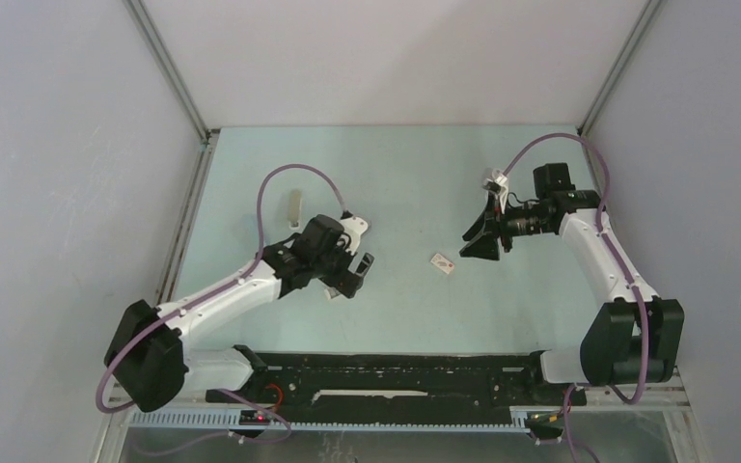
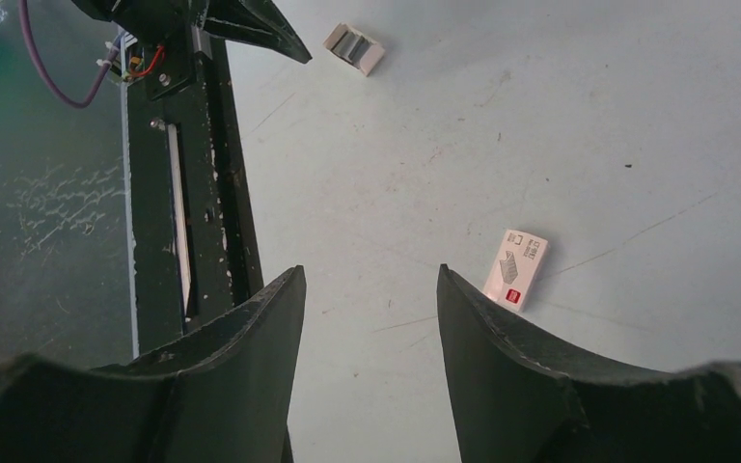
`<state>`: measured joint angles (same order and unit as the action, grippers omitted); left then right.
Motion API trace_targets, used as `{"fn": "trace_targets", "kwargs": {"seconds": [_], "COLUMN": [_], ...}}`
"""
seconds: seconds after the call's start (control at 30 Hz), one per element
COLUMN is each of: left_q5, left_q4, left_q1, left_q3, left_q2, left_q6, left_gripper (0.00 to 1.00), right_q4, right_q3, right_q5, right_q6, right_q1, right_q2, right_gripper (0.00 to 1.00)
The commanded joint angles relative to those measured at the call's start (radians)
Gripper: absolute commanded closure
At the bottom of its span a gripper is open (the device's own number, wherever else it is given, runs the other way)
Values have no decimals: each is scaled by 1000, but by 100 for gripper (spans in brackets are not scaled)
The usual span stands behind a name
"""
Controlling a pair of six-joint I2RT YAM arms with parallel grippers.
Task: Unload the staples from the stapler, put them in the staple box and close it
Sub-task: Move the staple box to the center of the board.
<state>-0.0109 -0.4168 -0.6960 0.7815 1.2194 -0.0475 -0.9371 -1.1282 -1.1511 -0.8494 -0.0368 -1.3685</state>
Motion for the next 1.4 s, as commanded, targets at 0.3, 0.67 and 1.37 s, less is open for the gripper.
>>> {"fn": "trace_targets", "kwargs": {"seconds": [0.3,0.67,1.37], "left_q5": [98,35,-22], "left_q4": [-45,61,-58], "left_q1": [-23,-14,-13], "left_q3": [9,-70,-14], "left_q2": [48,2,101], "left_q6": [197,210,357], "left_gripper": [0,0,1], "right_q4": [28,34,44], "right_q3": [17,22,34], "right_q5": [-36,-35,-28], "right_q6": [2,6,10], "right_q1": [21,21,24], "right_q2": [35,32,41], "right_gripper": [38,38,37]}}
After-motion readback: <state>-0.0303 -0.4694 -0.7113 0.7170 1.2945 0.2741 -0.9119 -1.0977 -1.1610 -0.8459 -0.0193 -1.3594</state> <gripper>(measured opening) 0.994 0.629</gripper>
